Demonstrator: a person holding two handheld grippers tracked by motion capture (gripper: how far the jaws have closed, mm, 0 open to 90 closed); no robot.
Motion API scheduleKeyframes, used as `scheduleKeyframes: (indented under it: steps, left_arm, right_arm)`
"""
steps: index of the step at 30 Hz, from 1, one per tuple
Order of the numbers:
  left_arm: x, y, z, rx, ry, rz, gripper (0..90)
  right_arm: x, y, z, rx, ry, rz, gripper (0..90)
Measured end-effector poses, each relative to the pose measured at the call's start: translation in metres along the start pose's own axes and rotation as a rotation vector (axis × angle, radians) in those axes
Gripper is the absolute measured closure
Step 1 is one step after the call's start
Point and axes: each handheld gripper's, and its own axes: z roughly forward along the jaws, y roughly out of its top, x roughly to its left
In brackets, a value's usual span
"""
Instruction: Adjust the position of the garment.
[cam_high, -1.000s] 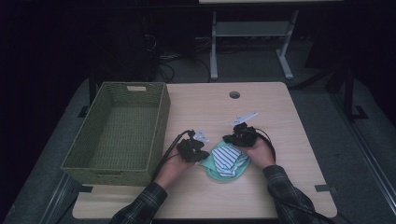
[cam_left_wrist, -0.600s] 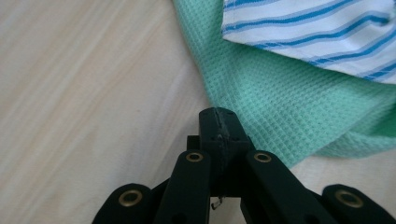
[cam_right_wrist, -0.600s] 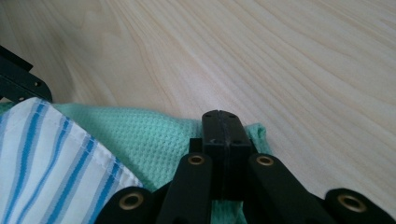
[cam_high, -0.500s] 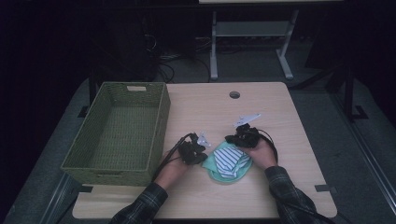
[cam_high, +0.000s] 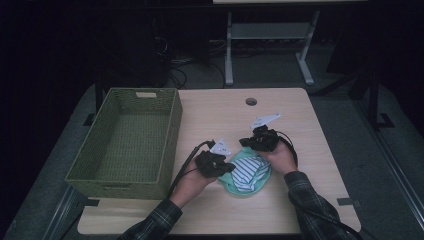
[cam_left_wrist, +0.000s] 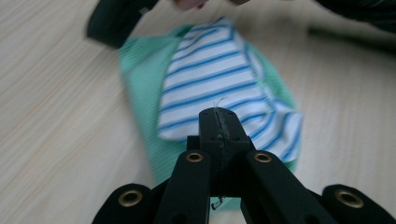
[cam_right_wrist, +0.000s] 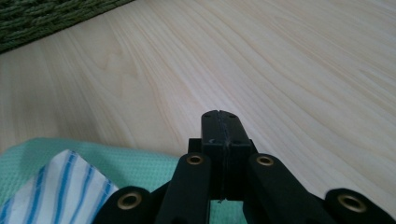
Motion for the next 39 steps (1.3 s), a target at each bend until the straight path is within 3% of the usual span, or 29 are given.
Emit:
scheduleKeyframes:
  steps: [10, 17, 24, 27, 39]
  left_arm:
    - [-0.030, 0.006, 0.024, 0.005, -0.110, 0.035, 89.7]
    - [-0.049, 0.004, 0.046, 0.061, -0.161, 0.072, 89.7]
    - [-0.055, -0.001, 0.057, 0.109, -0.164, 0.092, 89.7]
    - [-0.055, -0.003, 0.058, 0.113, -0.144, 0.091, 89.7]
    - [-0.031, -0.008, 0.044, 0.134, -0.083, 0.083, 89.6]
  right_arm:
    - [0.002, 0.006, 0.014, 0.026, 0.027, -0.017, 89.6]
    - [0.002, 0.004, 0.025, 0.066, 0.019, -0.031, 89.7]
    - [-0.002, 0.000, 0.030, 0.092, 0.012, -0.023, 89.8]
    - [-0.004, -0.002, 0.029, 0.104, 0.005, -0.021, 89.8]
    - [-0.016, -0.017, 0.012, 0.093, -0.024, 0.009, 89.8]
